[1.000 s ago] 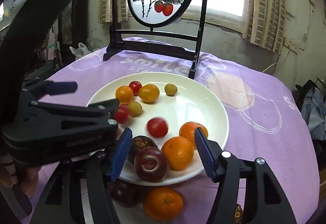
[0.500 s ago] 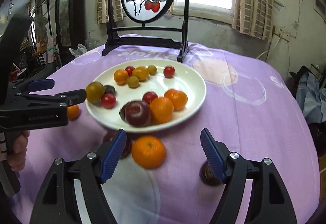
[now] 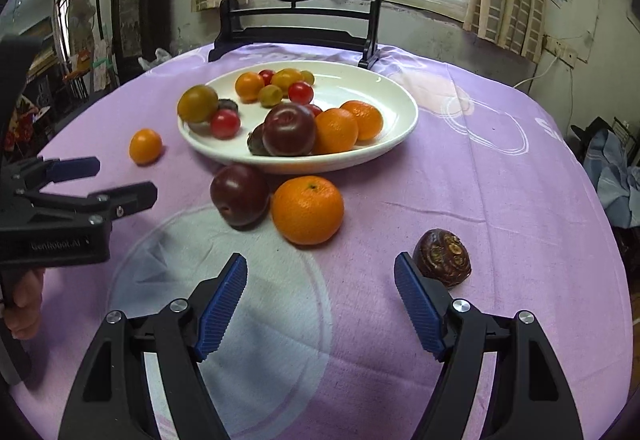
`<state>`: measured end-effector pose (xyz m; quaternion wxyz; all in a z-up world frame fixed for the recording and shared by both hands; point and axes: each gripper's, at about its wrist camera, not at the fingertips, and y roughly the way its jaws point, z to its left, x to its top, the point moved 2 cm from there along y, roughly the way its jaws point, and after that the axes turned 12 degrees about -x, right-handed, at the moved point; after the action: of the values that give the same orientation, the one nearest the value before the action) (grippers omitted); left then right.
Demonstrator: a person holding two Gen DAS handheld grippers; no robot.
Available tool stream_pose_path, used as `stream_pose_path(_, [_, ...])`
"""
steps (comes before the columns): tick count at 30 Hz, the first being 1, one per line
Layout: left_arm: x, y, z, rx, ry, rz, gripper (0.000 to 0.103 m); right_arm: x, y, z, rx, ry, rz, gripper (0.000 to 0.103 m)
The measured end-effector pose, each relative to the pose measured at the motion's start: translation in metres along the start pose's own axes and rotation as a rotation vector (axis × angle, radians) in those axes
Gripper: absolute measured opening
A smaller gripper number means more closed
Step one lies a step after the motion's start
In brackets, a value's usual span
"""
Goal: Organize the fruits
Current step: 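Grasp a tangerine with the right gripper while the left grasps a dark red fruit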
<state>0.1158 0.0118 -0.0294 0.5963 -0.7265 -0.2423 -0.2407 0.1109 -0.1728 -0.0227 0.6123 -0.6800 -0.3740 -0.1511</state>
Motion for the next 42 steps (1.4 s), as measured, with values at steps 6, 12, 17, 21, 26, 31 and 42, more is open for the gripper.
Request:
stream_pose_path(6, [-0.002, 0.001, 0.001, -0.024, -0.004, 0.008, 0.095, -0.002, 0.003, 0.006, -0.016, -0.021, 0.019, 0.077])
stream_pose_path(12, [-0.003, 0.005, 0.000, -0.030, -0.004, 0.033, 0.095, -0.002, 0.013, 0.010, -0.035, -0.048, 0.058, 0.077])
stream_pose_path(17, [-0.002, 0.004, 0.000, -0.038, -0.002, 0.029, 0.095, -0.001, 0.019, 0.012, -0.039, -0.053, 0.079, 0.077])
stream_pose_path(21, [-0.002, 0.002, -0.001, -0.048, -0.001, 0.026, 0.095, 0.005, 0.022, 0.018, -0.048, -0.071, 0.080, 0.077])
stream_pose_path(26, [-0.001, -0.001, -0.001, -0.054, -0.002, 0.019, 0.095, 0.017, 0.031, 0.025, -0.053, -0.085, 0.085, 0.077])
stream_pose_path(31, [0.000, -0.003, 0.003, -0.053, -0.015, 0.018, 0.095, 0.025, 0.038, 0.027, -0.039, -0.076, 0.097, 0.077])
stream_pose_path(42, [0.001, 0.000, 0.007, -0.041, -0.030, 0.024, 0.095, 0.021, 0.030, 0.021, 0.012, -0.026, 0.101, 0.041])
